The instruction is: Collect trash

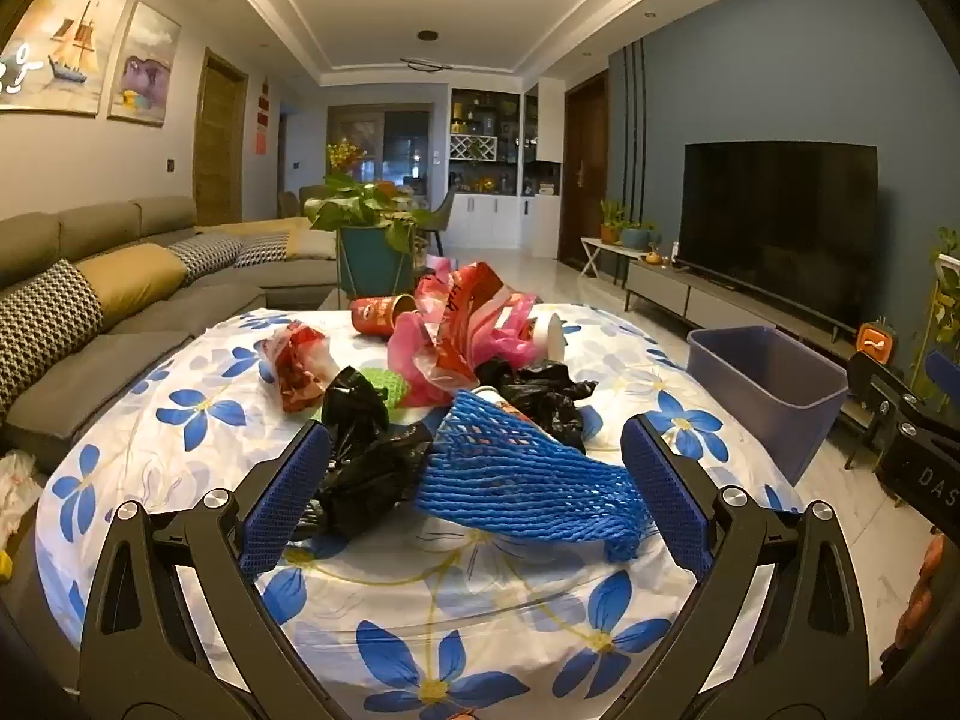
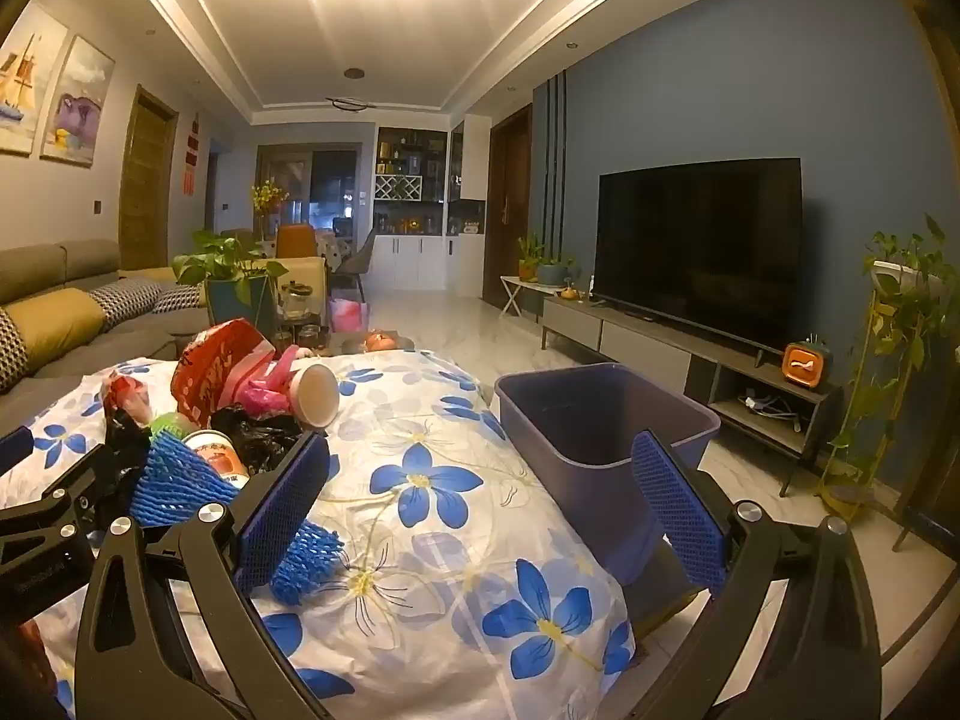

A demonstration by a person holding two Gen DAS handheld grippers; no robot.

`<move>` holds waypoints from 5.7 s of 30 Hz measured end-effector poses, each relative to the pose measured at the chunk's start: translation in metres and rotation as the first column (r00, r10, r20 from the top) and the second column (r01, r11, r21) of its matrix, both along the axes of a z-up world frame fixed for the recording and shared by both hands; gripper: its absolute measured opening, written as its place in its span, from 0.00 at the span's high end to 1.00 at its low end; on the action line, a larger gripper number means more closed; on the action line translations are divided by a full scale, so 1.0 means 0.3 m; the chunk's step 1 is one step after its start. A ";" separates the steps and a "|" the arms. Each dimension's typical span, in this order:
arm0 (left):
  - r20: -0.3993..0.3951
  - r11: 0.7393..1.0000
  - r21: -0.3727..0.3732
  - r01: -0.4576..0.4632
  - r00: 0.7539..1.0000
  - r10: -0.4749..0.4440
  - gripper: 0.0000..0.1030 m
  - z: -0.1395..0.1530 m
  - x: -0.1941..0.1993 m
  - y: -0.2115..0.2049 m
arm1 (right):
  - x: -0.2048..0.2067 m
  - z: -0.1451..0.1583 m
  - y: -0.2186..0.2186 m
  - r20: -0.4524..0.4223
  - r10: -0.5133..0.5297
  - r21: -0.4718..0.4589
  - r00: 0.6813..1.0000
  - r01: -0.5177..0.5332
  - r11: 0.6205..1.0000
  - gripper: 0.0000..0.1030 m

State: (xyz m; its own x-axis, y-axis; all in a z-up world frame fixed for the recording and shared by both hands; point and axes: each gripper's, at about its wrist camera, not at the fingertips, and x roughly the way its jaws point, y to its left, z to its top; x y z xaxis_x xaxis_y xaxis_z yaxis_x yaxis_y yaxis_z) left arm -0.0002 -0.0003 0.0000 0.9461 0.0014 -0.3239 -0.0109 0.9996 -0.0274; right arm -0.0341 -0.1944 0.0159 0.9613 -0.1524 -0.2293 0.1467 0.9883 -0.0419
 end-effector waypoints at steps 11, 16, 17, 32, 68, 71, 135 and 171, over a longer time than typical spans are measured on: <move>0.004 1.000 -0.001 0.000 1.000 0.000 0.07 0.002 -0.004 -0.002 | 0.004 0.003 -0.002 -0.006 -0.001 0.001 1.000 0.001 1.000 0.05; 0.006 1.000 0.002 0.003 1.000 -0.003 0.07 0.005 -0.008 -0.008 | 0.004 0.004 -0.003 -0.006 -0.001 0.002 1.000 0.001 1.000 0.05; 0.004 1.000 -0.002 0.001 1.000 -0.001 0.07 0.005 -0.004 -0.005 | 0.003 0.004 -0.003 -0.005 -0.001 0.002 1.000 0.001 1.000 0.05; 0.010 1.000 0.001 -0.003 1.000 0.003 0.07 0.025 -0.005 -0.021 | 0.004 0.012 -0.010 -0.001 0.001 0.004 1.000 -0.001 1.000 0.05; 0.020 1.000 -0.007 -0.007 1.000 0.007 0.07 0.036 -0.002 -0.010 | 0.006 0.017 -0.009 0.002 0.001 0.009 1.000 -0.001 1.000 0.05; 0.020 1.000 -0.006 -0.007 1.000 0.007 0.07 0.037 -0.001 -0.011 | 0.008 0.017 -0.009 0.002 0.001 0.008 1.000 -0.001 1.000 0.05; -0.034 0.984 -0.047 -0.172 0.985 0.171 0.06 -0.174 0.098 0.274 | 0.287 -0.325 0.271 -0.170 0.440 0.059 0.882 -0.436 0.898 0.24; -0.142 0.991 -0.124 -0.054 0.989 0.036 0.95 -0.277 0.230 0.331 | 0.218 -0.281 0.227 -0.166 0.557 0.116 0.814 -0.545 0.831 0.91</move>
